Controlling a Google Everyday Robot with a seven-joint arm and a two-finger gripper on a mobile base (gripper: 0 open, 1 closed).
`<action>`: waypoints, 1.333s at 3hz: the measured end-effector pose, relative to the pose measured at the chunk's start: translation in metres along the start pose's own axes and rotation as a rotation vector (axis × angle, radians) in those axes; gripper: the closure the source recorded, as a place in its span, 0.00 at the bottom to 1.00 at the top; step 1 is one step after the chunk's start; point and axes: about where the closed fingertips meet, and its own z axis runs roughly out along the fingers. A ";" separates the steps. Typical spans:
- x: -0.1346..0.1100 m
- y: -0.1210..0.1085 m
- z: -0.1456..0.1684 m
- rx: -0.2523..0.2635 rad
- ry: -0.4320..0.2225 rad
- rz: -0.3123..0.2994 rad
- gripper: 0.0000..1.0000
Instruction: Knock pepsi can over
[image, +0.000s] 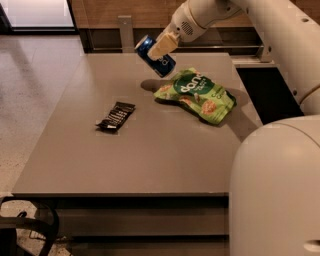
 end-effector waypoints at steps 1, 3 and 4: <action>-0.013 -0.001 0.010 -0.045 0.028 -0.064 1.00; -0.034 -0.003 0.053 -0.066 0.075 -0.126 1.00; -0.038 0.000 0.075 -0.057 0.166 -0.140 1.00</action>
Offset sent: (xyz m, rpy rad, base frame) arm 0.0314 0.0370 0.0095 -0.0664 -0.0187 0.1486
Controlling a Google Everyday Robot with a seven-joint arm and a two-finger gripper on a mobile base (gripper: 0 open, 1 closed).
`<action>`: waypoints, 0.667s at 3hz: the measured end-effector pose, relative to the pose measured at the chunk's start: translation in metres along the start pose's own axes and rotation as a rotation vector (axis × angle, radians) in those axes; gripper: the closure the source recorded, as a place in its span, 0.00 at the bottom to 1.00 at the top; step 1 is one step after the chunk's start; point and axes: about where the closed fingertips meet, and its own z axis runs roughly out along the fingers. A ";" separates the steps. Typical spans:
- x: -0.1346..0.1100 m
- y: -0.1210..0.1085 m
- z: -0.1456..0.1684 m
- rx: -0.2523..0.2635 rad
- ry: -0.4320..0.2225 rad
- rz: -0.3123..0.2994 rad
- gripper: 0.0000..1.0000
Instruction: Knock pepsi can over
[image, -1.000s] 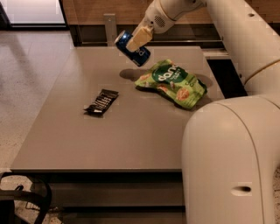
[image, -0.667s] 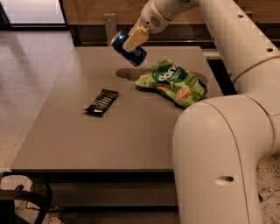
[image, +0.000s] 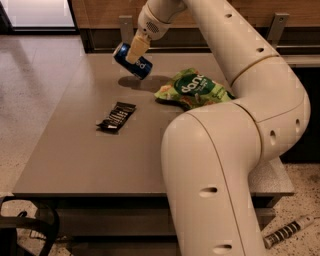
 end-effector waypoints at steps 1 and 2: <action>-0.005 0.006 0.021 -0.009 0.110 -0.010 1.00; -0.012 0.013 0.041 -0.030 0.166 -0.021 1.00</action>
Offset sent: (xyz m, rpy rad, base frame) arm 0.0039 0.0530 -0.0328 -0.2240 0.0752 0.0093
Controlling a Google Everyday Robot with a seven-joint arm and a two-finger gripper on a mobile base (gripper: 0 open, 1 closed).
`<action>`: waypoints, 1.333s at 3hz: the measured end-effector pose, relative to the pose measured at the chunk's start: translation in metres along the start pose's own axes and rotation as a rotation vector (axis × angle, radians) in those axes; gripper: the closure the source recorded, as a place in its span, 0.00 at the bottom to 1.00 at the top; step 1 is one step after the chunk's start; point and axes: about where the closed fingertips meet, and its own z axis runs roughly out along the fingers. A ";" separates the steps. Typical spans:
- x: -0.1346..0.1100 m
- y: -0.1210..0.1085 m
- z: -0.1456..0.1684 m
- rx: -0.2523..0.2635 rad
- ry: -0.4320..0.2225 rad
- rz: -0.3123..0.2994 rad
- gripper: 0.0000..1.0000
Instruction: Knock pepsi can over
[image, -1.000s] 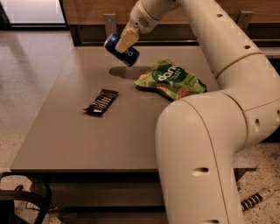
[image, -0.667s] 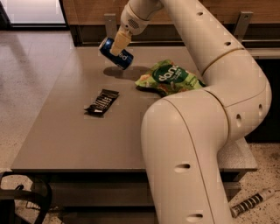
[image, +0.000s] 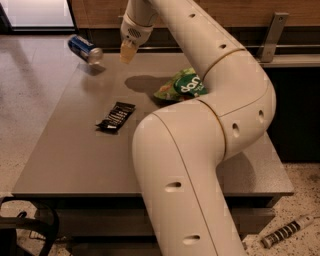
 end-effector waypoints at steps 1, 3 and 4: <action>-0.010 0.004 0.013 -0.017 0.019 -0.010 1.00; -0.012 0.005 0.023 -0.024 0.023 -0.011 0.64; -0.012 0.006 0.028 -0.028 0.024 -0.011 0.39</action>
Offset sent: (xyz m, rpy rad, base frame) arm 0.0002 0.0155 -0.0092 -0.0209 0.0158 0.0121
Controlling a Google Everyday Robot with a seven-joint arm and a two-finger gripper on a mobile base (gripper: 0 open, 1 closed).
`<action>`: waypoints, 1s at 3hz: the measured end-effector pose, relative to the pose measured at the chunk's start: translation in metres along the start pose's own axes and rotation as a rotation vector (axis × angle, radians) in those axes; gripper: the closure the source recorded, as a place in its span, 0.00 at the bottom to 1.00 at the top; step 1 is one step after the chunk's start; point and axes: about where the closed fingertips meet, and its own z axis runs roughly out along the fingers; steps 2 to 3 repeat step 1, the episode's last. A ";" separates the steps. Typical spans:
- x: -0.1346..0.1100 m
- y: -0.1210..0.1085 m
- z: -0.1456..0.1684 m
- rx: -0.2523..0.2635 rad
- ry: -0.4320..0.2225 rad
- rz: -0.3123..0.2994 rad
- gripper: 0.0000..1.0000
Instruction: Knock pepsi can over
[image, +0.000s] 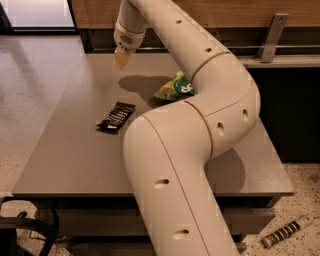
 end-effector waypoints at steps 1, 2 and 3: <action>0.000 0.000 0.005 -0.004 0.001 0.000 0.09; 0.000 0.000 0.005 -0.004 0.001 0.000 0.09; 0.000 0.000 0.005 -0.004 0.001 0.000 0.09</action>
Offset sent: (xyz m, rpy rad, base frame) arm 0.0000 0.0000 0.0000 0.0000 0.0000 0.0000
